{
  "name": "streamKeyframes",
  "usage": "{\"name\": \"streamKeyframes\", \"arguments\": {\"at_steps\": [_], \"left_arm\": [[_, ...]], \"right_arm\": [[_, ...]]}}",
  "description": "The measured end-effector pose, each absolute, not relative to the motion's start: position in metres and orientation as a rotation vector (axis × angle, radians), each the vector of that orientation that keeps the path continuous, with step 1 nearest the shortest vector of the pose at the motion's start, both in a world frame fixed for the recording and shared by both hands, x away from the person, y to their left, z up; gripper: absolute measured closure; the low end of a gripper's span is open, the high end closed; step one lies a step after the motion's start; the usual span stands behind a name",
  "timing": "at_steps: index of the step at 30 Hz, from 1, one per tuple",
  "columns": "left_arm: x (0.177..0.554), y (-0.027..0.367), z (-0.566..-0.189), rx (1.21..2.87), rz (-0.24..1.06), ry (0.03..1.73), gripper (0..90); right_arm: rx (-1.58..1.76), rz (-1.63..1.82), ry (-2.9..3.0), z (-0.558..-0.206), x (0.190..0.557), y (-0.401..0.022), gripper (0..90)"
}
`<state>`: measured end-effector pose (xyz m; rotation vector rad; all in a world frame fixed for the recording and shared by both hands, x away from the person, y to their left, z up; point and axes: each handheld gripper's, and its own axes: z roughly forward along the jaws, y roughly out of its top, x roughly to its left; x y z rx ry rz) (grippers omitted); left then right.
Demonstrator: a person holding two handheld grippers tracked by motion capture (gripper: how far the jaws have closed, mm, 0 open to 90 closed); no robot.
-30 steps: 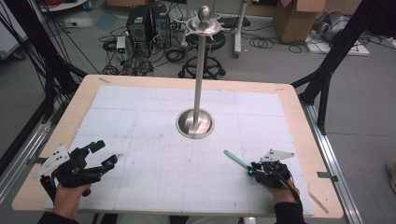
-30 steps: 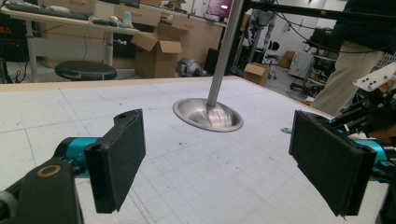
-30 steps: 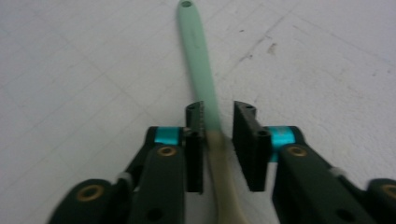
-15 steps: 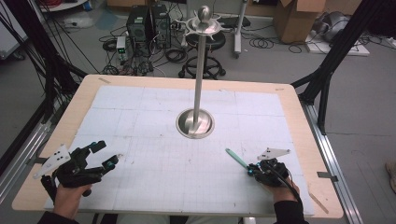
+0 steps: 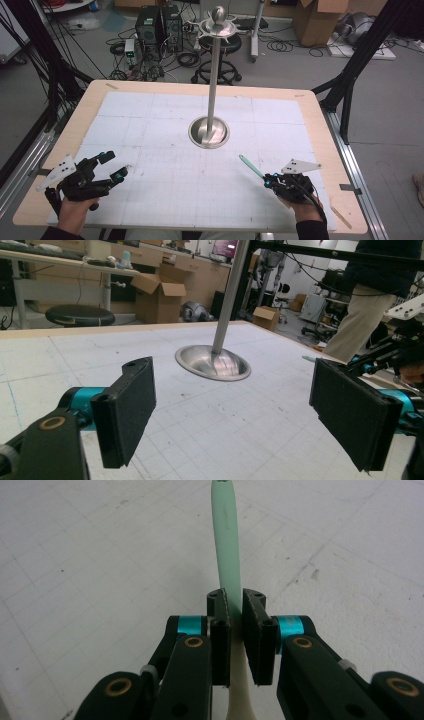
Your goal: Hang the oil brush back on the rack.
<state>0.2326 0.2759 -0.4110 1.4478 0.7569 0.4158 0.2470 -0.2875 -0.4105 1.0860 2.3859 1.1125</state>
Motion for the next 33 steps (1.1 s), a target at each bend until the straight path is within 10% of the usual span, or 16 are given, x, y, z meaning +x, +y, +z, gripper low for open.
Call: {"name": "streamKeyframes", "arguments": {"at_steps": [33], "left_arm": [[0.234, 0.254, -0.4, 1.467, 0.21, 0.613, 24.4]], "right_arm": [[0.732, 1.513, 2.437, -0.382, 0.241, -0.217, 82.1]]}}
